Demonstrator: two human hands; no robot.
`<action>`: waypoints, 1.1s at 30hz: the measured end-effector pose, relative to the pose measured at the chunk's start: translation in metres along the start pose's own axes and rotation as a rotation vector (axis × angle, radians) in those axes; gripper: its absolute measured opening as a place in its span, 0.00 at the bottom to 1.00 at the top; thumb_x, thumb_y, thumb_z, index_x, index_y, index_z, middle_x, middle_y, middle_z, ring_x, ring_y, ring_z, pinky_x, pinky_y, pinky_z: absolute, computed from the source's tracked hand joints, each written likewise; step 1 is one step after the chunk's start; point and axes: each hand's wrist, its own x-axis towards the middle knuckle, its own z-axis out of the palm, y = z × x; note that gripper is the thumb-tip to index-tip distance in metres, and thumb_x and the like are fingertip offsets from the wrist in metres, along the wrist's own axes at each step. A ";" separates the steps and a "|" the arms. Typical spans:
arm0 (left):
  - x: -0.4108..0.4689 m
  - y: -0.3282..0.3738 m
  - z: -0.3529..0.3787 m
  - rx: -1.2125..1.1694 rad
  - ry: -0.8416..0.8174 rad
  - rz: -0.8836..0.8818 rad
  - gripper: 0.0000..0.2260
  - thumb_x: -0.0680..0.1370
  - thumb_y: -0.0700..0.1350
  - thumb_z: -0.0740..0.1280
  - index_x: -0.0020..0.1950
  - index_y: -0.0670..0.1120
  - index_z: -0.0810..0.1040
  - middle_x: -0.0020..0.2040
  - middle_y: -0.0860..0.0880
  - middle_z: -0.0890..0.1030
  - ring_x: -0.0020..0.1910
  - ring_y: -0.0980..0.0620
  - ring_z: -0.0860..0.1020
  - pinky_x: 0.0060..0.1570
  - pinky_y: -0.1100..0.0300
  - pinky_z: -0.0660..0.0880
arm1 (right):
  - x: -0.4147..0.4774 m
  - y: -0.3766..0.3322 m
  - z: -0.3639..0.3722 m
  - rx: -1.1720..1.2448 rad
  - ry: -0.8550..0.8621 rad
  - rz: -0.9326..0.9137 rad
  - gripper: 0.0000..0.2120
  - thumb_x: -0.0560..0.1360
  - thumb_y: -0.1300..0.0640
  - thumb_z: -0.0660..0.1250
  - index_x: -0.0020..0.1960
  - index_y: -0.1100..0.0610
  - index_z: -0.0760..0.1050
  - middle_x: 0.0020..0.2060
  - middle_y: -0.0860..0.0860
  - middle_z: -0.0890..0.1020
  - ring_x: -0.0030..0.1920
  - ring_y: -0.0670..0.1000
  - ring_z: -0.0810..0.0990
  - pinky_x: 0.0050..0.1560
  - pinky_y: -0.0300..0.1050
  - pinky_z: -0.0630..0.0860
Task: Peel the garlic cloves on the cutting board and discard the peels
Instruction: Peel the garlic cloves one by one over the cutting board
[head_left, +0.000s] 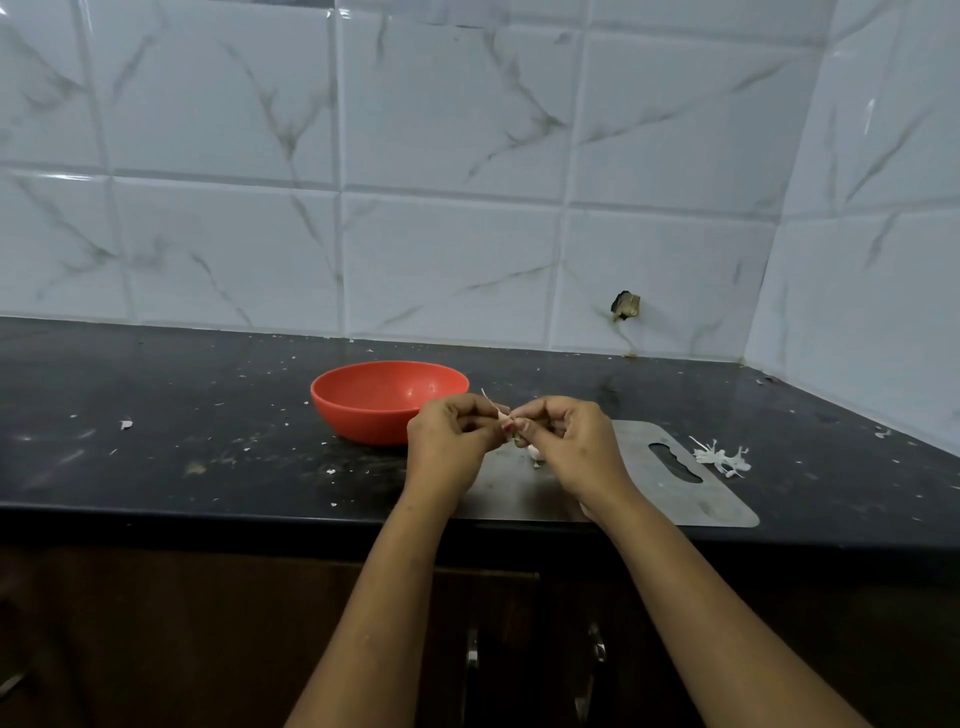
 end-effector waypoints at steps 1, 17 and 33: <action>0.000 0.000 -0.001 -0.011 -0.014 -0.010 0.10 0.70 0.30 0.73 0.36 0.44 0.81 0.38 0.45 0.84 0.37 0.54 0.81 0.41 0.63 0.79 | 0.000 0.000 0.000 0.022 0.000 0.022 0.05 0.75 0.67 0.69 0.46 0.62 0.83 0.36 0.54 0.84 0.34 0.43 0.81 0.35 0.35 0.75; 0.005 -0.012 -0.010 0.725 0.038 0.078 0.11 0.73 0.33 0.68 0.52 0.45 0.81 0.42 0.49 0.83 0.47 0.51 0.80 0.53 0.59 0.75 | 0.004 0.006 -0.004 -0.375 0.109 -0.048 0.15 0.78 0.69 0.59 0.58 0.61 0.81 0.47 0.54 0.84 0.49 0.48 0.81 0.50 0.29 0.72; 0.010 -0.003 0.008 1.159 0.051 0.196 0.03 0.78 0.38 0.64 0.50 0.46 0.73 0.46 0.47 0.78 0.39 0.50 0.70 0.37 0.58 0.67 | 0.010 0.019 -0.028 -0.805 -0.071 0.088 0.07 0.76 0.44 0.66 0.52 0.41 0.78 0.49 0.39 0.81 0.58 0.46 0.75 0.52 0.47 0.57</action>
